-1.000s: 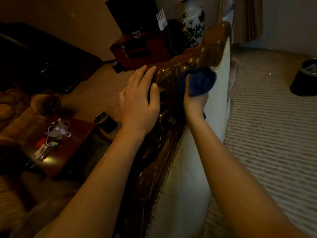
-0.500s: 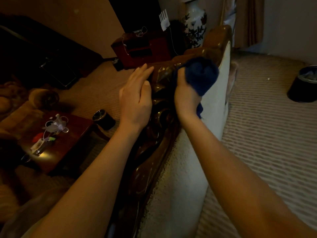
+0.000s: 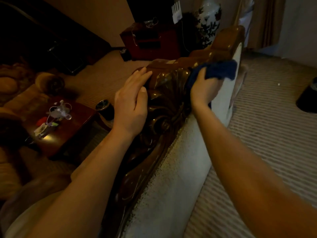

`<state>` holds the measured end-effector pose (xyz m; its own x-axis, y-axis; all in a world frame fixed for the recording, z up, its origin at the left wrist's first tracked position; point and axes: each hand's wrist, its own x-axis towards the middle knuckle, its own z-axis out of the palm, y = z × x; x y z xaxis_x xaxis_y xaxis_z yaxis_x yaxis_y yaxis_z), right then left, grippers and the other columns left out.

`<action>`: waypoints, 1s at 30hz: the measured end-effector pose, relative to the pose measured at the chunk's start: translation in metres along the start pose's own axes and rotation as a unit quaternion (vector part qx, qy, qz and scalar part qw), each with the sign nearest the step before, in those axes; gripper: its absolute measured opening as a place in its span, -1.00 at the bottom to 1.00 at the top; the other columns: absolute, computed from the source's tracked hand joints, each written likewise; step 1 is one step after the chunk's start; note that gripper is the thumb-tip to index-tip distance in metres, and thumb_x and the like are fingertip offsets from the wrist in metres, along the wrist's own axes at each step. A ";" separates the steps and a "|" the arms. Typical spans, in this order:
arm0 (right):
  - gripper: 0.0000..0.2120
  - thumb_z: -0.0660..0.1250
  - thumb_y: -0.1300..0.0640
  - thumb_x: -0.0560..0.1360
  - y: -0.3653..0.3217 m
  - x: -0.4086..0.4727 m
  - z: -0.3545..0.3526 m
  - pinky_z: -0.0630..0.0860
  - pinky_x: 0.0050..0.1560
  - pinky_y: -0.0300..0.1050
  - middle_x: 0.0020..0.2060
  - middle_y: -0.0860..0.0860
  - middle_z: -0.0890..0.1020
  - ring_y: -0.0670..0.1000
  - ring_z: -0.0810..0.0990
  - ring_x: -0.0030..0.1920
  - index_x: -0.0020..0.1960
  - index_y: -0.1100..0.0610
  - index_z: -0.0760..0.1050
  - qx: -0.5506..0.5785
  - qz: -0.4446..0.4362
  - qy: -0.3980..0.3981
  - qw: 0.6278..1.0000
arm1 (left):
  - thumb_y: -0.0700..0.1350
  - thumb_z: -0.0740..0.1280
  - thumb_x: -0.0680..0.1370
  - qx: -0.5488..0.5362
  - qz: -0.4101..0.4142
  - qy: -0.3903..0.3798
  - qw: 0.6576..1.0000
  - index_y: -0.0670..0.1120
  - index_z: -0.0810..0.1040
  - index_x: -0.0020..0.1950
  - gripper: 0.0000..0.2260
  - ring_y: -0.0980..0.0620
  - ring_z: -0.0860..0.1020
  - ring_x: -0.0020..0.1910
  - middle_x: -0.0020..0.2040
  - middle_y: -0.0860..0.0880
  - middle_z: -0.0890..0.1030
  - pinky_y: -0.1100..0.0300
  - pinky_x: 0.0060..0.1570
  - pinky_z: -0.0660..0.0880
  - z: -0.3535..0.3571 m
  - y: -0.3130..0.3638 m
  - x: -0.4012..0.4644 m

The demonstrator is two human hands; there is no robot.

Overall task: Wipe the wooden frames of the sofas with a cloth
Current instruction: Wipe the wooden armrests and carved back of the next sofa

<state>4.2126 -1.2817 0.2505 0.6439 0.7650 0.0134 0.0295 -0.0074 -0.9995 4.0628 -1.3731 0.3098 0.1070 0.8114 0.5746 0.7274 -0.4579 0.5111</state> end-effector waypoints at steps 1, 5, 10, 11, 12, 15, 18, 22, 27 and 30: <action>-0.58 0.17 0.02 0.60 -0.003 0.014 0.004 0.38 0.19 -0.21 0.25 0.18 0.49 0.12 0.46 0.24 0.33 0.29 0.38 0.012 0.035 0.034 0.999 | -0.15 0.09 0.59 0.002 0.000 0.002 1.000 -0.08 0.46 0.35 -0.64 0.32 0.22 0.36 0.34 0.12 0.36 0.31 0.41 0.14 0.000 0.000 0.000; -0.63 0.16 0.09 0.61 0.007 0.006 0.011 0.42 0.09 -0.31 0.19 0.12 0.55 0.03 0.52 0.18 0.32 0.28 0.40 0.104 0.060 0.000 0.993 | -0.18 0.11 0.59 0.006 -0.002 0.002 1.000 -0.09 0.47 0.34 -0.65 0.19 0.29 0.40 0.37 0.03 0.42 0.13 0.44 0.20 -0.001 0.002 0.000; -0.96 0.26 0.17 0.55 0.006 -0.088 -0.019 0.39 -0.20 -0.43 -0.22 -0.12 0.52 -0.34 0.51 -0.27 -0.03 0.06 0.43 0.229 0.075 -0.074 0.968 | -0.17 0.10 0.59 0.009 -0.005 0.011 1.000 -0.09 0.47 0.34 -0.65 0.10 0.32 0.41 0.35 0.05 0.42 -0.01 0.42 0.24 0.000 0.002 0.000; -0.91 0.27 0.19 0.55 0.002 -0.114 -0.024 0.37 -0.22 -0.49 -0.25 -0.18 0.50 -0.40 0.49 -0.30 -0.08 0.01 0.43 0.224 0.069 -0.117 0.965 | -0.17 0.09 0.59 0.012 -0.006 0.009 1.000 -0.09 0.47 0.34 -0.65 0.08 0.32 0.42 0.34 0.07 0.41 -0.01 0.42 0.24 0.000 0.001 0.000; -0.86 0.28 0.19 0.54 -0.003 -0.139 -0.030 0.37 -0.19 -0.53 -0.25 -0.22 0.51 -0.43 0.48 -0.27 -0.11 -0.05 0.44 0.232 0.059 -0.155 0.958 | -0.17 0.09 0.59 0.013 -0.007 0.007 1.000 -0.10 0.46 0.34 -0.65 0.08 0.32 0.42 0.33 0.08 0.40 0.02 0.43 0.23 0.000 0.001 0.000; -0.89 0.31 0.06 0.43 0.003 -0.193 -0.048 0.39 -0.09 -0.53 -0.25 -0.28 0.58 -0.43 0.50 -0.18 -0.21 -0.15 0.49 0.254 0.041 -0.235 0.937 | -0.16 0.08 0.59 0.010 -0.004 0.005 1.000 -0.11 0.46 0.35 -0.64 0.16 0.29 0.39 0.32 0.10 0.39 0.23 0.42 0.20 0.000 0.001 0.000; -0.78 0.25 -0.10 0.50 0.031 -0.234 -0.054 0.45 0.18 -0.26 -0.01 -0.15 0.58 -0.27 0.52 -0.01 0.12 -0.11 0.48 0.071 0.085 -0.472 0.875 | -0.15 0.08 0.59 0.008 -0.014 0.001 1.000 -0.12 0.46 0.35 -0.63 0.15 0.29 0.39 0.33 0.07 0.41 0.20 0.42 0.19 0.000 0.003 -0.001; -0.69 0.27 0.17 0.52 0.040 -0.247 -0.047 0.48 0.12 -0.16 -0.06 -0.09 0.52 -0.31 0.46 -0.16 0.15 -0.12 0.27 0.045 0.062 -0.394 0.916 | -0.13 0.08 0.57 0.013 -0.016 -0.010 1.000 -0.10 0.44 0.37 -0.61 0.09 0.28 0.42 0.40 -0.04 0.41 0.06 0.44 0.20 -0.002 0.004 -0.003; -0.73 0.27 0.14 0.56 0.014 -0.203 -0.065 0.35 -0.06 -0.44 0.01 -0.11 0.52 -0.22 0.45 -0.09 0.24 0.01 0.39 0.143 0.133 -0.288 0.937 | -0.17 0.10 0.63 -0.015 -0.083 -0.110 0.990 -0.05 0.32 0.46 -0.62 0.07 0.13 0.49 0.50 -0.01 0.24 0.15 0.45 0.05 -0.018 0.017 0.002; -0.74 0.22 0.27 0.57 -0.001 -0.159 -0.053 0.37 -0.10 -0.40 -0.18 -0.11 0.49 -0.22 0.44 -0.20 0.25 0.25 0.42 0.180 0.111 -0.162 0.964 | -0.14 0.07 0.64 0.031 -0.123 -0.104 0.987 -0.06 0.28 0.48 -0.61 0.06 0.11 0.50 0.52 -0.04 0.18 0.22 0.43 0.03 -0.028 0.020 -0.023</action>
<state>4.1504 -1.4372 0.2504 0.3301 0.9316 -0.1520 -0.3860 -0.0137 -0.9224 4.0556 -1.4112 0.3246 0.0543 0.9549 0.2919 0.7886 -0.2203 0.5741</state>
